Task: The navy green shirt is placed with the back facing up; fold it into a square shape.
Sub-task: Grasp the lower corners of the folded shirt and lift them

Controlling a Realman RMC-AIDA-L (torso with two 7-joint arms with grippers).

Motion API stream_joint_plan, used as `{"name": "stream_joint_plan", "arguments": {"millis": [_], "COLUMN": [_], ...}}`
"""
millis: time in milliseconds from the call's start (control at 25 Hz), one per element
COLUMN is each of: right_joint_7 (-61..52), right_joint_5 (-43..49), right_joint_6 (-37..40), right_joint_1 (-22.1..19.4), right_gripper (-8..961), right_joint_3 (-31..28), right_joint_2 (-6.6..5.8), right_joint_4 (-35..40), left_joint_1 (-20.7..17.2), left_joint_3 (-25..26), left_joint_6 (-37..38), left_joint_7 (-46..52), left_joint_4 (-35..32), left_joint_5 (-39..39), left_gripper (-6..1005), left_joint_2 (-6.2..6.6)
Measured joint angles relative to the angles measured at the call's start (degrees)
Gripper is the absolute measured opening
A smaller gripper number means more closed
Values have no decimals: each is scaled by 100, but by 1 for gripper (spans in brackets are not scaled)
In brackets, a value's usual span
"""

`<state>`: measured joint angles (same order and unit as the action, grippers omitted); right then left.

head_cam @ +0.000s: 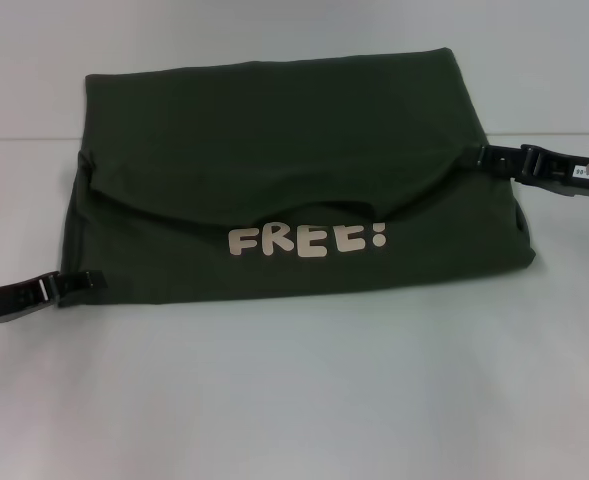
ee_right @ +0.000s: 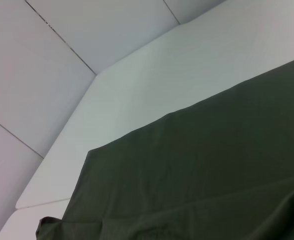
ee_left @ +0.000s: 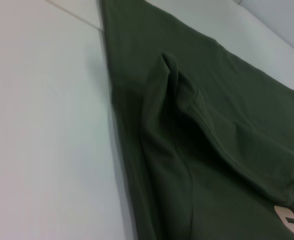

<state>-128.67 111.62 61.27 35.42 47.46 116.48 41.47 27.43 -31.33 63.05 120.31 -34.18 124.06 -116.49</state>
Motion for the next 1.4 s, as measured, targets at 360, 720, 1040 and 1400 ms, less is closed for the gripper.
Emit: {"name": "stream_joint_plan", "arguments": {"millis": [360, 720, 1040, 1400], "right_joint_7": [1, 0, -858, -1546], "right_joint_5": [-36, -22, 1021, 2792], "right_joint_6": [69, 220, 768, 743], "right_joint_1": [0, 13, 324, 802], "right_gripper": [702, 701, 700, 699], "right_joint_3": [-43, -24, 10, 44], "right_joint_2": [-14, -68, -599, -699], "right_joint_4": [-45, -46, -78, -311], "left_joint_1": [-20, -19, 165, 343], "left_joint_3": [-13, 7, 104, 59], "left_joint_6": [43, 192, 539, 513], "left_joint_7": [114, 209, 868, 988], "left_joint_4": [-114, -156, -168, -146], "left_joint_5": [7, -14, -70, -12], "left_gripper": [324, 100, 6, 2], "left_joint_2": [-23, 21, 294, 319]}}
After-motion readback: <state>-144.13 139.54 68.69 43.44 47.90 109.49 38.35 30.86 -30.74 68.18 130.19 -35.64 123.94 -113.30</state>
